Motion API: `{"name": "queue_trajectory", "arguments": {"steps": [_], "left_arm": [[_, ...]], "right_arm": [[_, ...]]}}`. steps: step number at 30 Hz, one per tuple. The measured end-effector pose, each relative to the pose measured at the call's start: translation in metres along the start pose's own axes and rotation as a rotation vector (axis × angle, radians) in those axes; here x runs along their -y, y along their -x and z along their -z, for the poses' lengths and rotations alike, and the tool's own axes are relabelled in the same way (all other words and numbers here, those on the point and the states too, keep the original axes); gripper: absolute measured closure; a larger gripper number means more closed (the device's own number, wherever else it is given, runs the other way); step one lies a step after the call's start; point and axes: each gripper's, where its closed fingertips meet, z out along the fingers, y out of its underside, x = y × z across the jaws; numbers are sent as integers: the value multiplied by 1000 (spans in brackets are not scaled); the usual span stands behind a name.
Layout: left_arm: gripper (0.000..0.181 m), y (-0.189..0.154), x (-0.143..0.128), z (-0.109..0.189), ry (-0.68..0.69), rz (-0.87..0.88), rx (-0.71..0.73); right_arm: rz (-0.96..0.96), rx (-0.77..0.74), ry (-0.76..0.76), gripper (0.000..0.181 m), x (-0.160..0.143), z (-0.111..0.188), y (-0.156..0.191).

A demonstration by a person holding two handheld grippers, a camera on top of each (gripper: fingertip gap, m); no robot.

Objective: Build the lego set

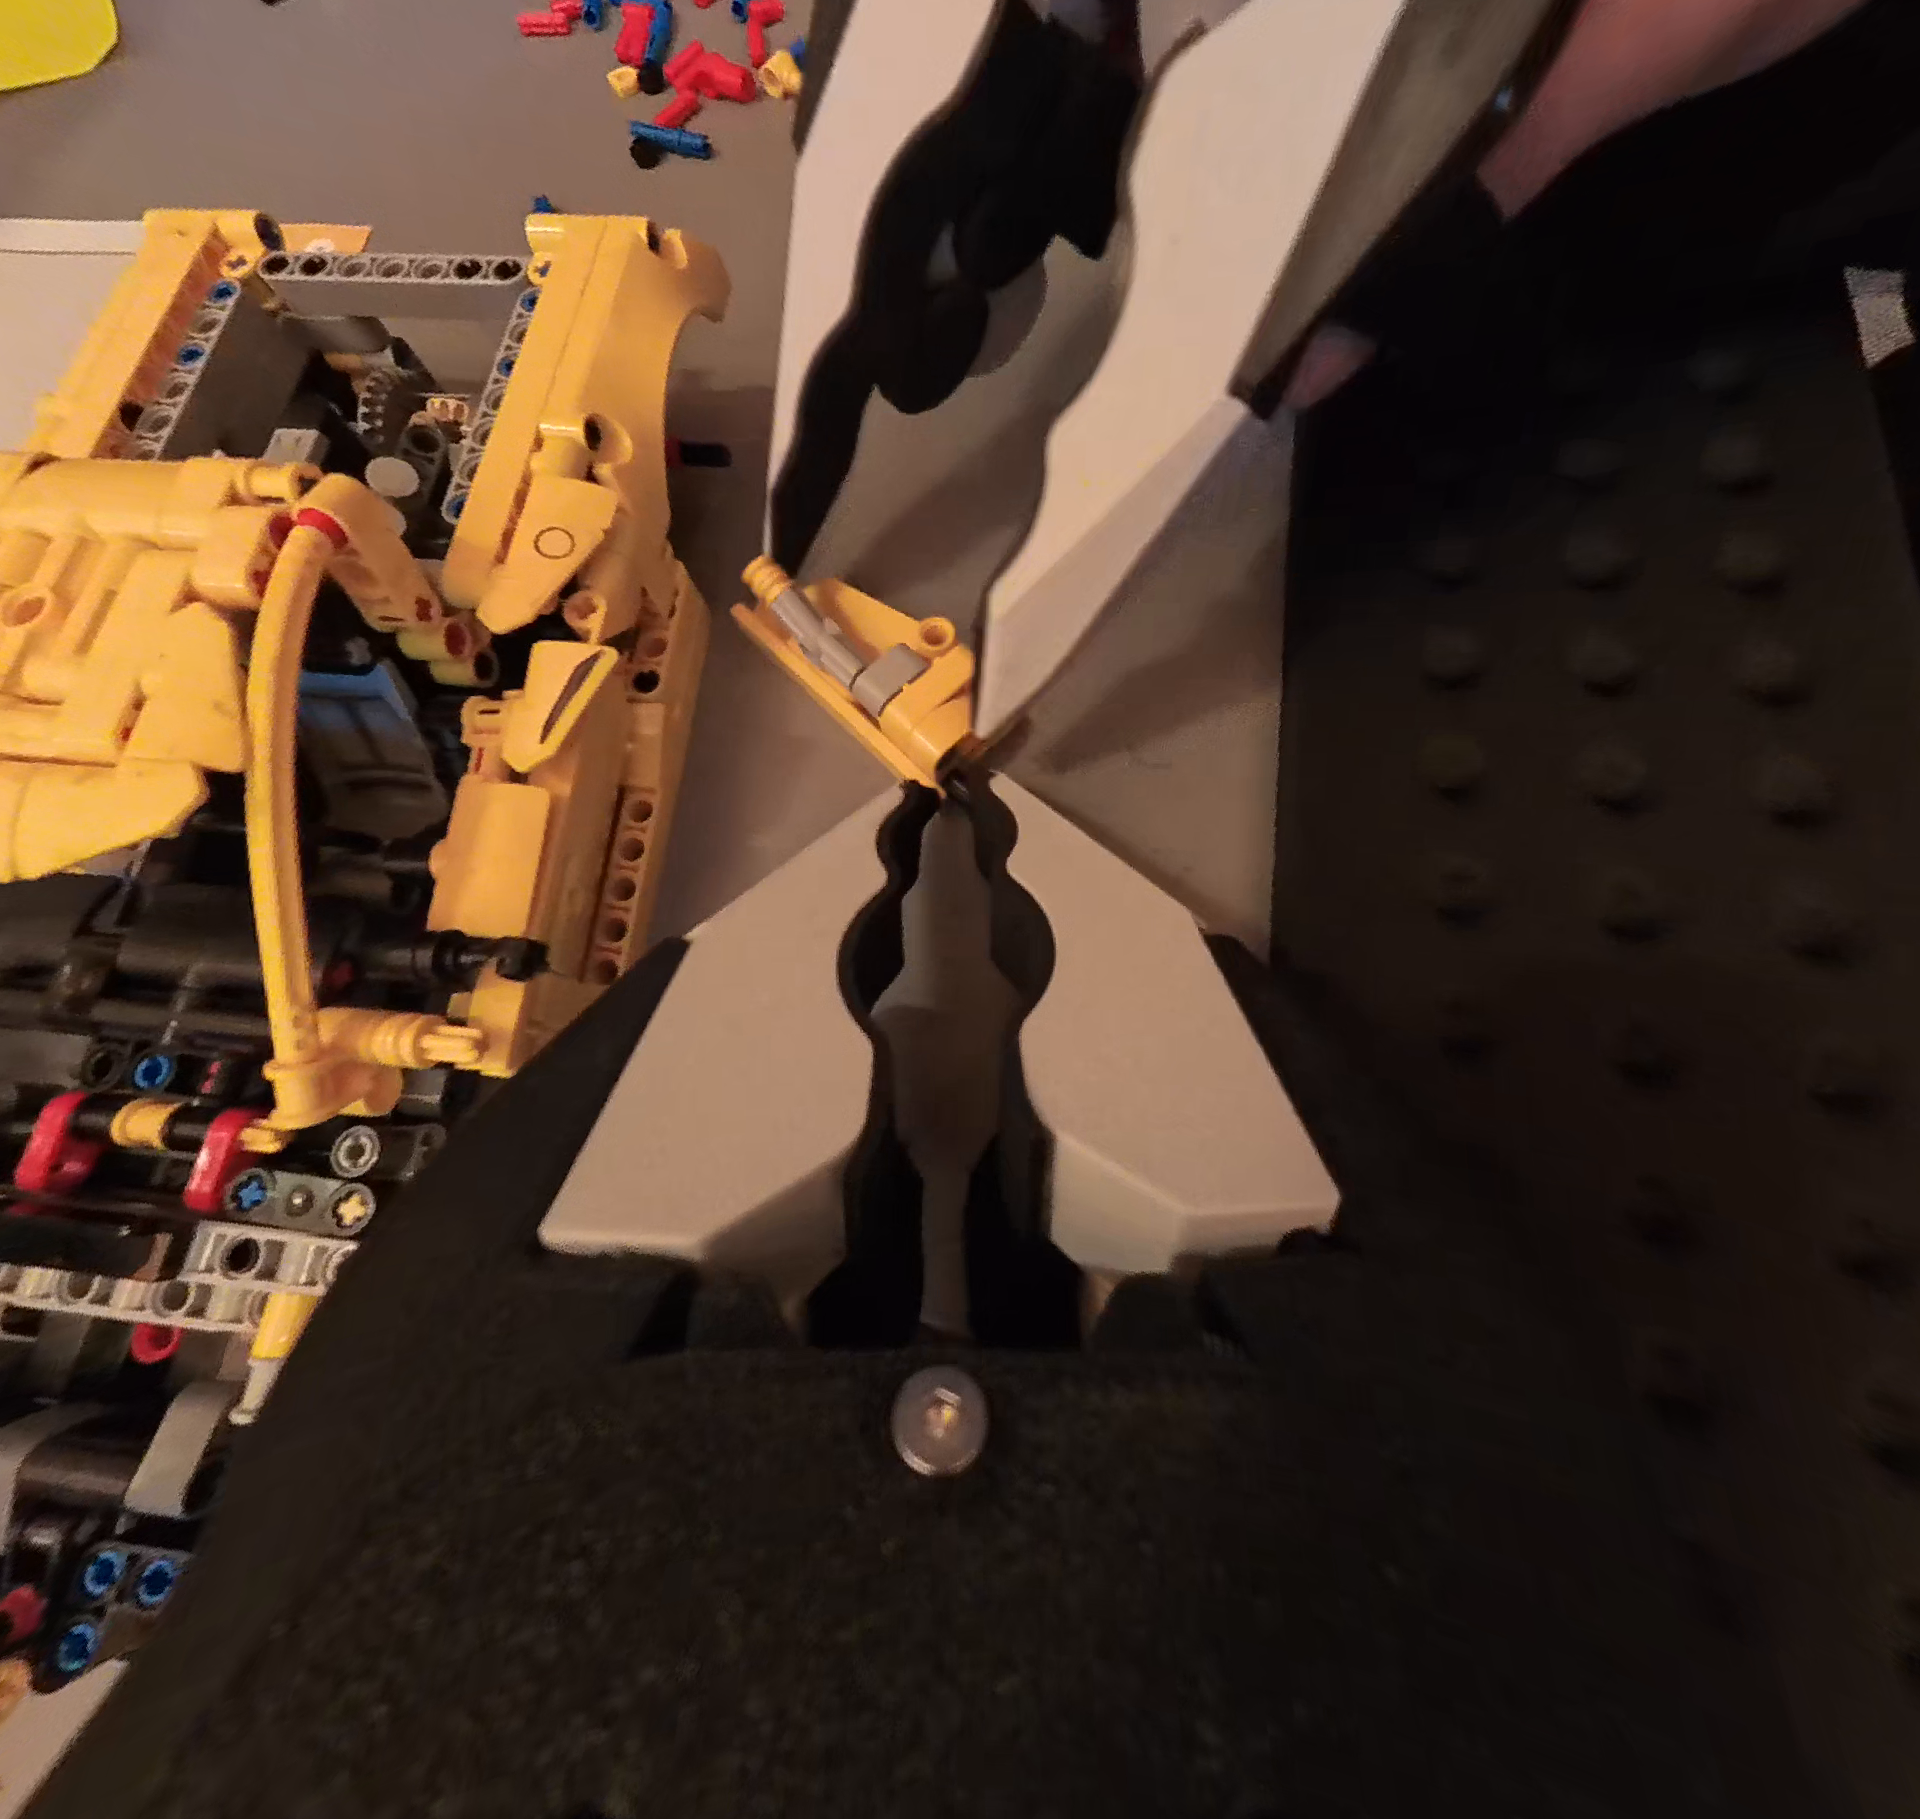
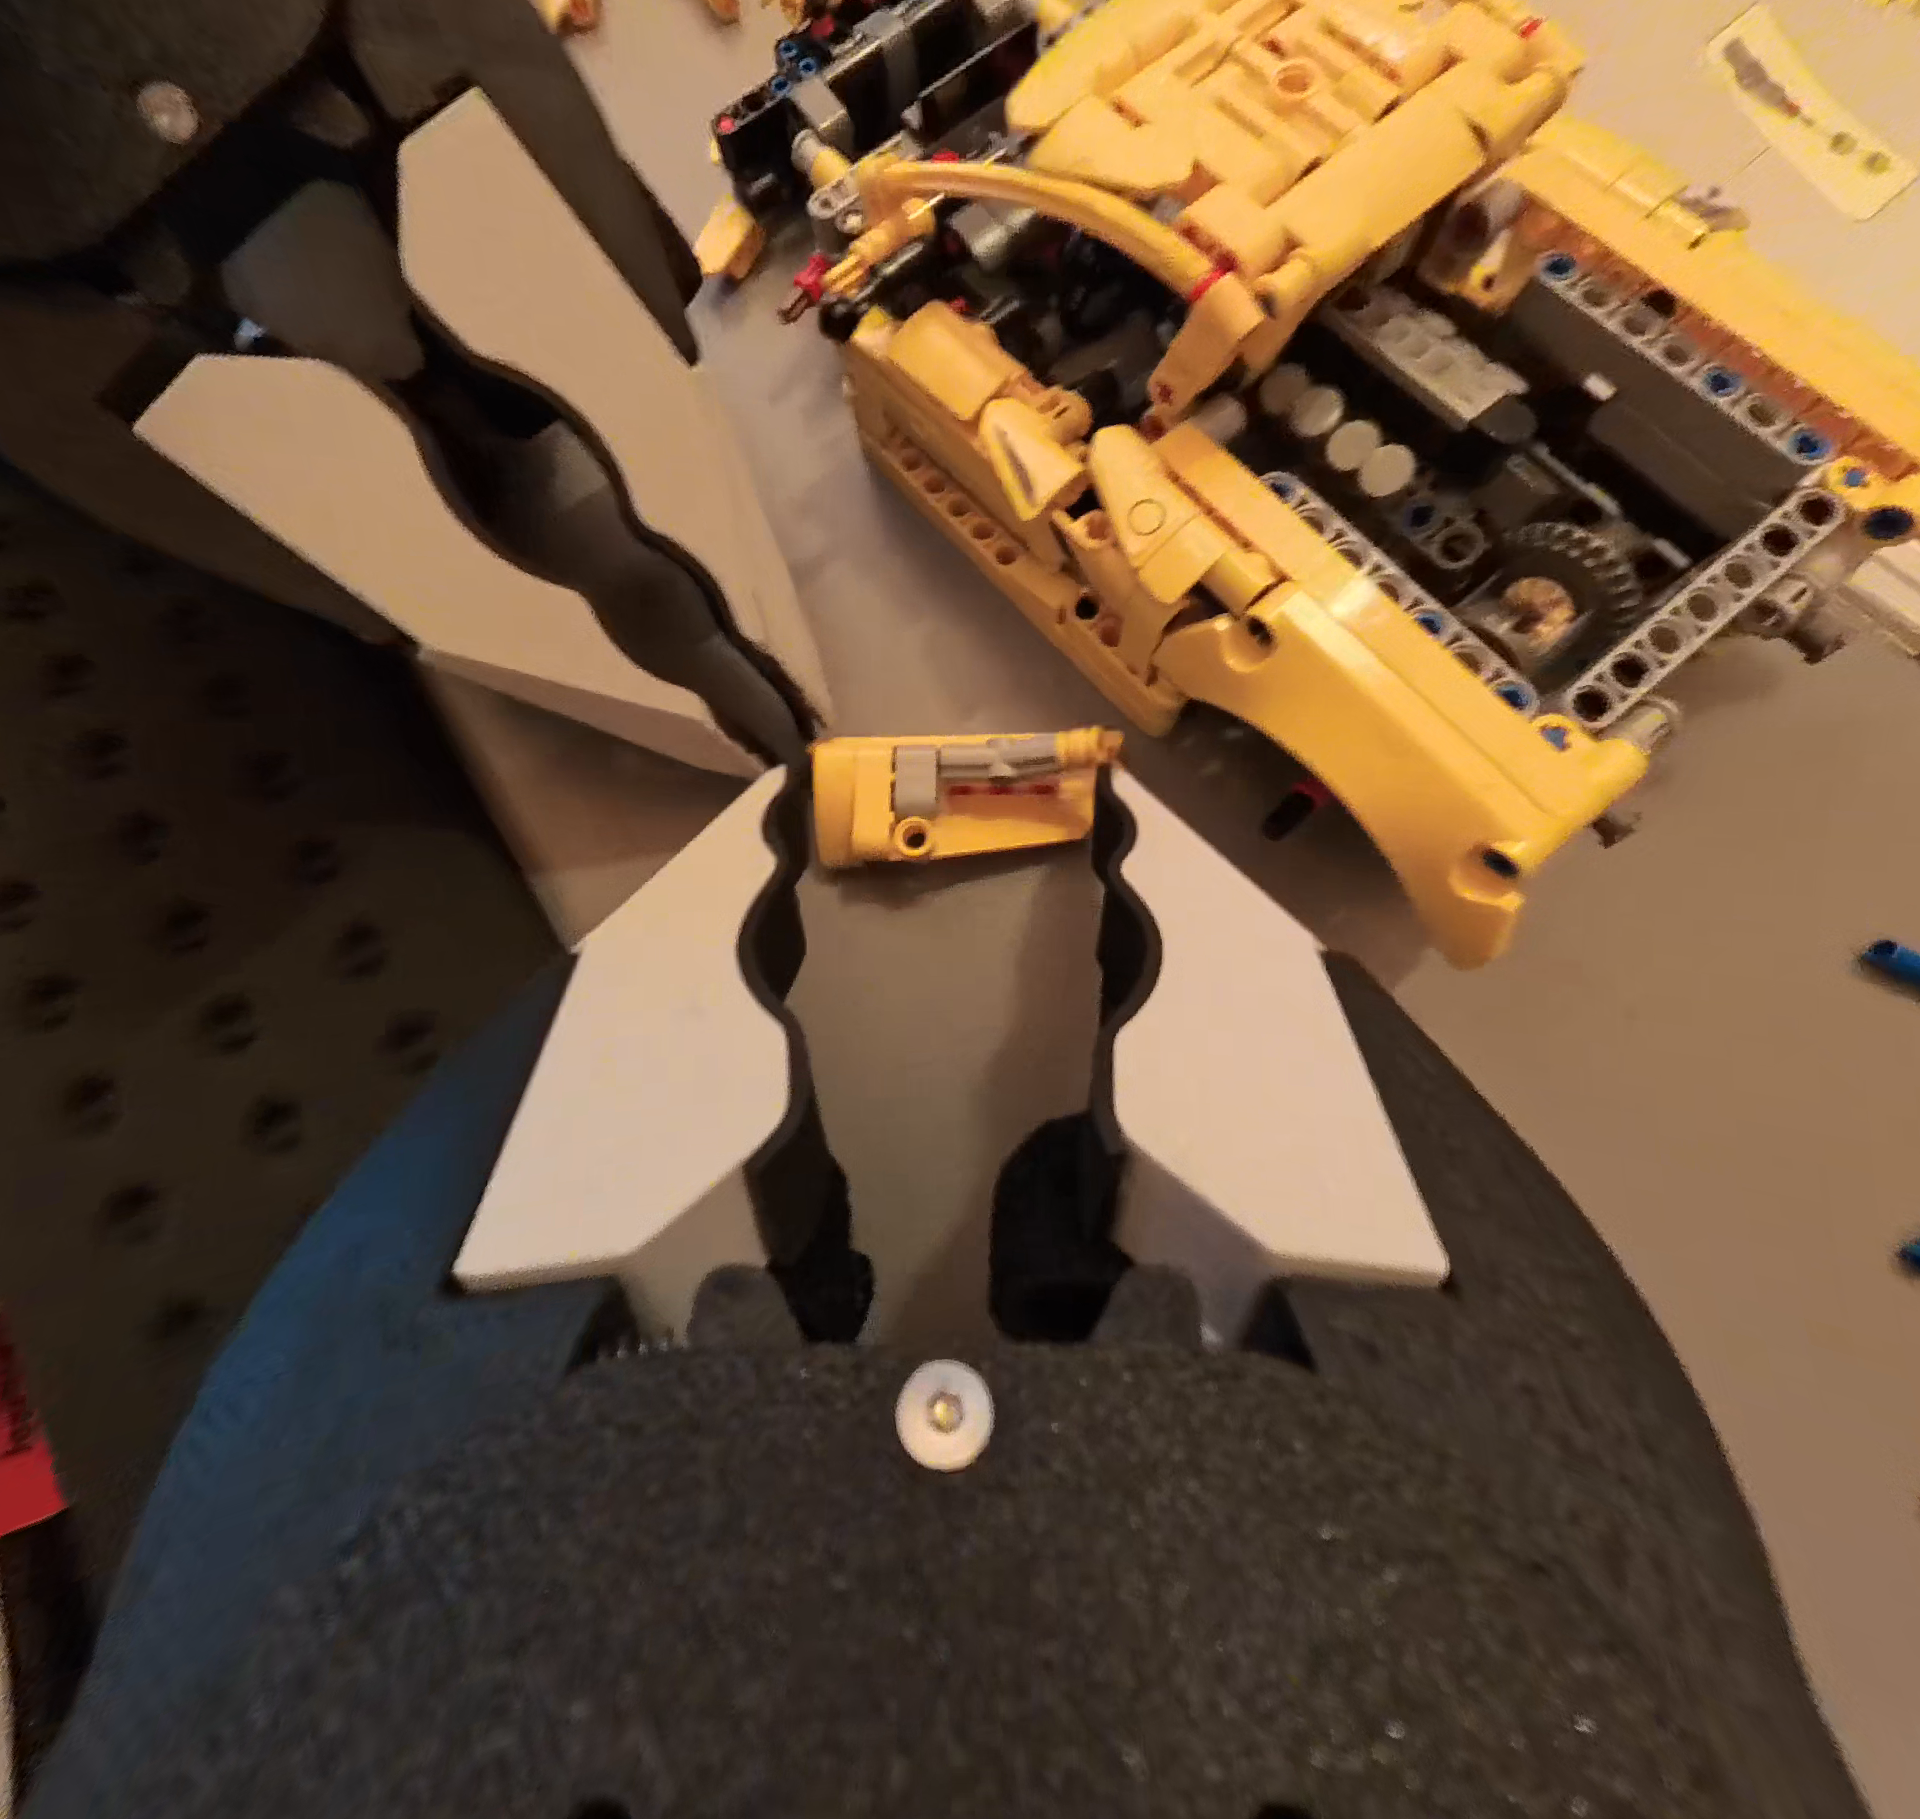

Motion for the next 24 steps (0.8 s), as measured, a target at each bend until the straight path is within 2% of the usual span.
{"name": "queue_trajectory", "arguments": {"steps": [2,6,9,15,17,20,24], "left_arm": [[172,2,1,0,-5,-4,11],[173,8,2,1,-16,-19,41],[173,10,4,1,-25,-23,46],[174,7,3,-5,-2,-41,21],[174,6,4,-4,-4,-48,19],[172,4,5,-5,-7,-56,3],[176,-1,5,-7,-6,-83,-8]], "right_arm": [[-26,-6,-21,138,3,-2,-10],[-68,-3,-41,146,6,4,-18],[-85,-2,-98,145,11,4,-21],[-125,68,-67,144,7,-9,-17],[-151,86,-74,149,9,-9,-19],[-185,93,-70,167,6,-10,-22],[-198,93,-82,168,5,-8,-22]]}}
